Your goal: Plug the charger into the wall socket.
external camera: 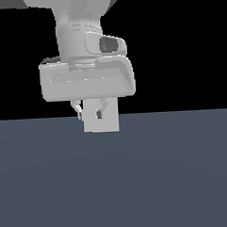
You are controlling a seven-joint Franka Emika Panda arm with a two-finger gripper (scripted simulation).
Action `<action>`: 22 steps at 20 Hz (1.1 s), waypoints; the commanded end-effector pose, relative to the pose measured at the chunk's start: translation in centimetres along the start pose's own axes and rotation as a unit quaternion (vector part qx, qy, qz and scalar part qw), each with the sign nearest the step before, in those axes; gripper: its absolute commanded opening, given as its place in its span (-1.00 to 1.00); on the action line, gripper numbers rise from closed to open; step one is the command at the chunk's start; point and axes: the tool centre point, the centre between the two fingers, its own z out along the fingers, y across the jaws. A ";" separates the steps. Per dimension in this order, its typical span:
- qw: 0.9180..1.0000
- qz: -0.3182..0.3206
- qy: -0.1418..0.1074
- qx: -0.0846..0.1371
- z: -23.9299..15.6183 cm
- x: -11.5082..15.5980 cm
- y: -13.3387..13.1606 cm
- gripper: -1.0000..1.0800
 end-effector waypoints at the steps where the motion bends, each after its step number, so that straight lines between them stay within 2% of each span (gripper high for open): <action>1: 1.000 -0.004 0.000 0.001 -0.1 0.0 -0.1 -1.00; 11: 1.000 -0.004 0.000 0.001 0.0 0.5 -0.1 -1.00; 22: 1.000 -0.004 -0.001 0.002 0.9 3.9 -0.1 -1.00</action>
